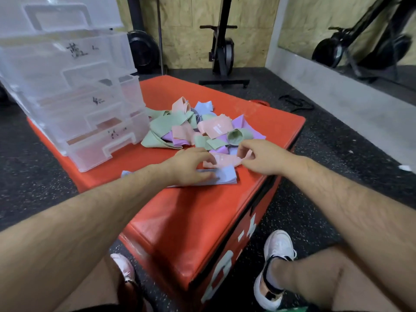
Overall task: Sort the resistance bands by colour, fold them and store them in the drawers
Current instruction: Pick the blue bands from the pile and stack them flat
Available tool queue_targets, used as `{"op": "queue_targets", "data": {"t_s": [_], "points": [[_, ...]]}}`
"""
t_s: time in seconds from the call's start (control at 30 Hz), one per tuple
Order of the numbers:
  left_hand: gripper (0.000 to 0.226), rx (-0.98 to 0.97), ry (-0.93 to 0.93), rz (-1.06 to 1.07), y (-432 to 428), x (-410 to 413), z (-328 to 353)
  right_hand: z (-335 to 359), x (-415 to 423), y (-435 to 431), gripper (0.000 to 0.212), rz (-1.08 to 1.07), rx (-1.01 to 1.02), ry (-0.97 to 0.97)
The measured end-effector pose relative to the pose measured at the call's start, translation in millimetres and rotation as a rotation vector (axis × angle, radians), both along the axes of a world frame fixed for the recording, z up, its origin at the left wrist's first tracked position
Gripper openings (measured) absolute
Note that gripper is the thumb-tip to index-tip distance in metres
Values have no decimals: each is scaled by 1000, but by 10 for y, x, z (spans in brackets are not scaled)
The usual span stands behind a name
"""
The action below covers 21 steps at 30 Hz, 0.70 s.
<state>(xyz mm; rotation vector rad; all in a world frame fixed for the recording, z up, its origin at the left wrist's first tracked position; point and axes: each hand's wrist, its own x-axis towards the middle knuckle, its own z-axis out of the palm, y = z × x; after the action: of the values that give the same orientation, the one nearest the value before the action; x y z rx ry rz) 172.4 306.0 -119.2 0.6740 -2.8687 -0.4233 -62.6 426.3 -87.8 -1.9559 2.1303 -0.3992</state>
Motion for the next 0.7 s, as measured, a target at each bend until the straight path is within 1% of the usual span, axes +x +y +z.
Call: {"op": "queue_targets", "data": {"t_s": [0.07,0.13,0.2,0.3,0.37,0.43,0.5,0.57,0.63,0.7], "points": [[59,58,21,7,27,-197,-11,-16,-115,-56,16,-7,-25,65],[50,122,-17,19,20,-342,-42,-71,-187,-129,17,11,-12,108],[41,114,-73,34,-24,-451,-87,-126,-221,-205,18,20,30,131],[43,49,-124,72,-108,-564,-117,-182,-233,-310,14,-43,60,138],[36,16,-145,85,-179,-613,-145,-205,-252,-388,15,-84,20,155],[35,-11,-140,93,-232,-637,-167,-218,-275,-474,18,-97,-12,174],[33,-32,-135,106,-264,-660,-179,-206,-296,-548,18,-105,6,202],[29,-82,-142,94,-277,-681,-171,-194,-292,-607,13,-108,50,234],[28,-166,-157,72,-294,-684,-151,-181,-259,-640,24,-115,65,210],[31,-263,-162,54,-337,-665,-149,-175,-247,-678,28,-126,57,111]]}}
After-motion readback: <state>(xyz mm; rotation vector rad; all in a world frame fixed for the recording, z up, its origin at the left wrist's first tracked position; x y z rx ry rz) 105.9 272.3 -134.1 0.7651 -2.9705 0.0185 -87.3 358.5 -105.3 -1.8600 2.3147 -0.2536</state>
